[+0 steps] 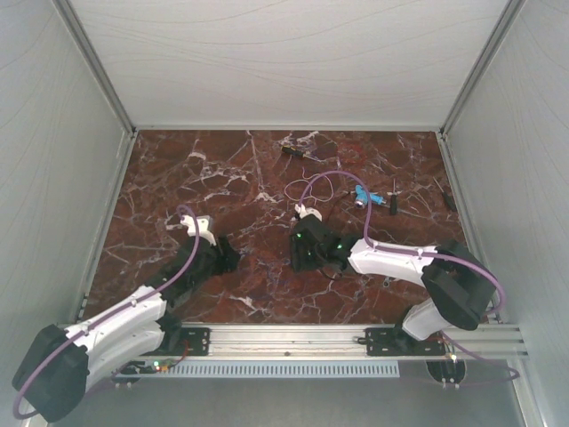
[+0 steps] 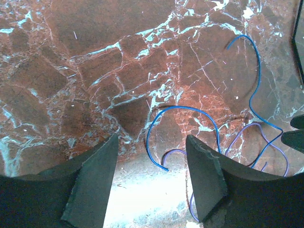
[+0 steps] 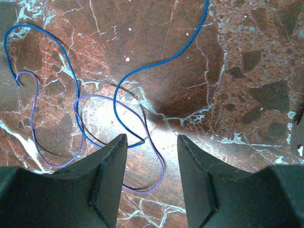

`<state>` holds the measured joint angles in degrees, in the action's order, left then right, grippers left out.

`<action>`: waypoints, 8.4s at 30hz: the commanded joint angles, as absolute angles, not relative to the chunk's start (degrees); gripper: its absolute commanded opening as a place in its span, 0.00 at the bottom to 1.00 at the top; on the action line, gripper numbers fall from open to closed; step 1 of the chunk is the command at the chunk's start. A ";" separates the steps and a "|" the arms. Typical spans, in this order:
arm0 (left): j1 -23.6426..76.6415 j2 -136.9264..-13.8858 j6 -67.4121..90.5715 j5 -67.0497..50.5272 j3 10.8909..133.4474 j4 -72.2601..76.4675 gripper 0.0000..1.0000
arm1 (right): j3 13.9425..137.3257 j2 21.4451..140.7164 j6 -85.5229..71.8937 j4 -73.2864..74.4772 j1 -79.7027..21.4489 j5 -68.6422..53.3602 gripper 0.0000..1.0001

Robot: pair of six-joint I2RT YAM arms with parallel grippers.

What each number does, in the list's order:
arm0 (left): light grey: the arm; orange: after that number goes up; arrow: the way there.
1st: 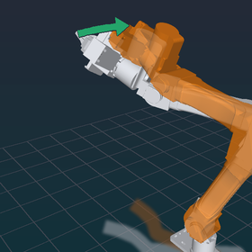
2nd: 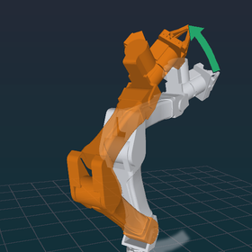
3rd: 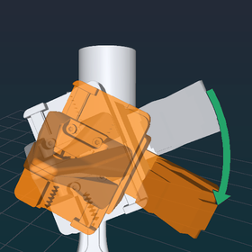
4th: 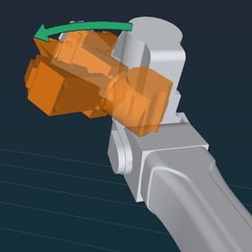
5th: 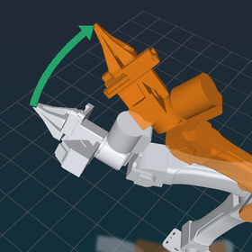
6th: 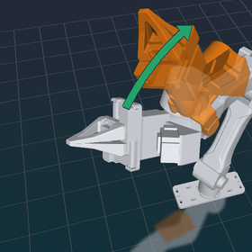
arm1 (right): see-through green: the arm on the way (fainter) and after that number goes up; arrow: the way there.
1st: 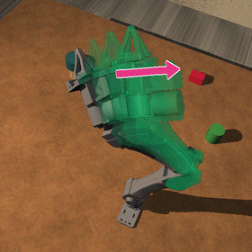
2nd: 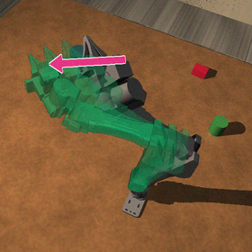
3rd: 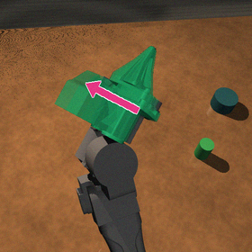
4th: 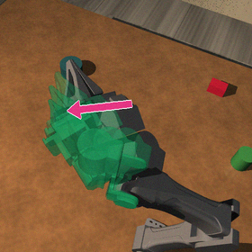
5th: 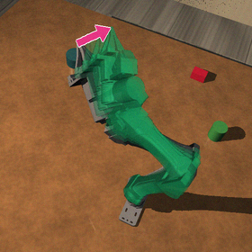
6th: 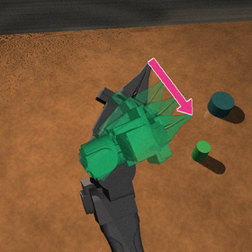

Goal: Zip-tie the wires
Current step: Straighten the cable at the center of the board, then pick up the cable at the center of the board, then straighten the cable at the center of the board.

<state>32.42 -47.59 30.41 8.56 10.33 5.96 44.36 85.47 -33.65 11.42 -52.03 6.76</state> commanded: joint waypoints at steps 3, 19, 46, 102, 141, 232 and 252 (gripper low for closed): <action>32.77 -46.32 31.54 10.94 12.02 5.69 0.72 | 47.20 83.44 -33.61 12.76 -52.38 8.73 0.47; 33.13 -35.74 36.20 15.00 31.84 -17.56 1.00 | 59.75 77.03 -26.47 18.77 -51.11 12.74 0.83; 33.12 -20.37 31.80 16.31 34.43 -33.00 1.00 | 68.35 84.53 -26.03 13.75 -32.25 10.43 0.92; 31.92 -21.53 32.27 16.69 34.19 -33.22 1.00 | 69.43 113.28 -31.93 0.18 -23.02 -2.58 0.00; 30.70 -20.57 32.12 16.42 34.01 -33.05 1.00 | 107.22 97.89 -18.49 3.42 -43.95 -10.47 0.00; 21.97 -69.33 57.40 3.04 30.24 34.12 0.00 | 93.38 75.18 -17.10 11.36 -40.51 -18.89 0.00; 22.03 -50.39 38.09 4.55 34.09 -15.33 0.00 | 70.24 64.74 -25.06 38.23 -40.25 10.51 0.00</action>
<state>22.11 -51.09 41.28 3.66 29.69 -4.12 73.14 67.59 -20.67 30.70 -40.66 3.57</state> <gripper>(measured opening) 0.006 0.004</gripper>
